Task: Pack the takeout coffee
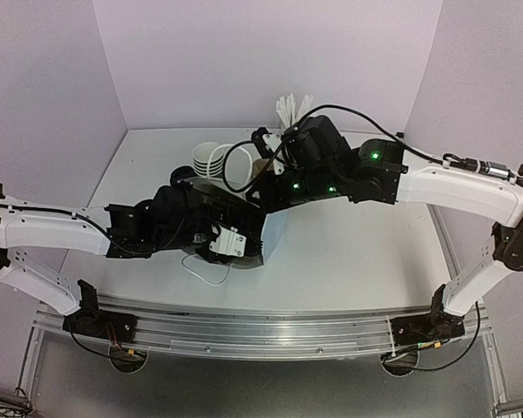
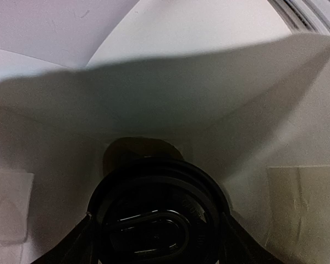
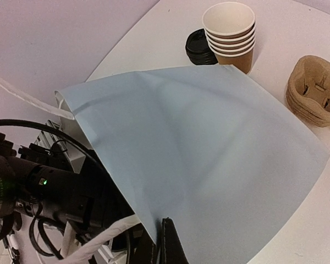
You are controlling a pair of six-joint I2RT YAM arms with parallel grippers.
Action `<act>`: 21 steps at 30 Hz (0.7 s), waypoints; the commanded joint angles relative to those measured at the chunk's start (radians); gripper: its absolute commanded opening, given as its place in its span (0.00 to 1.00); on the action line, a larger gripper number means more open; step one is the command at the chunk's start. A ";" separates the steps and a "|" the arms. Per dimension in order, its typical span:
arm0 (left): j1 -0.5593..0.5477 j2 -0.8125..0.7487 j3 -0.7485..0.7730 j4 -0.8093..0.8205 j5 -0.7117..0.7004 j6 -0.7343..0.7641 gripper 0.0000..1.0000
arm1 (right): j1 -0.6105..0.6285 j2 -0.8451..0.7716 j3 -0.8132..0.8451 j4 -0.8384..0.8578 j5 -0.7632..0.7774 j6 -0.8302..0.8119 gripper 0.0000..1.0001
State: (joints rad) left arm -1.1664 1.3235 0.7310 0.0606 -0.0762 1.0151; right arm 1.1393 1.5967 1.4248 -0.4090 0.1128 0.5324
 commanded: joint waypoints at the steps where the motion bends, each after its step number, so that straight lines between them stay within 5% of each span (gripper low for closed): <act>1: -0.004 0.000 -0.047 0.100 -0.055 0.028 0.24 | 0.002 -0.039 -0.022 0.034 -0.007 0.022 0.00; 11: 0.042 -0.008 -0.076 0.228 -0.086 -0.078 0.21 | 0.000 -0.068 -0.046 0.034 -0.050 0.003 0.00; 21: 0.040 0.065 -0.043 0.185 -0.045 -0.036 0.19 | -0.015 -0.045 -0.014 0.038 -0.143 -0.019 0.00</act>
State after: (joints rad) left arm -1.1252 1.3545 0.6526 0.2270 -0.1401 0.9688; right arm 1.1270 1.5555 1.3724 -0.3901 0.0202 0.5126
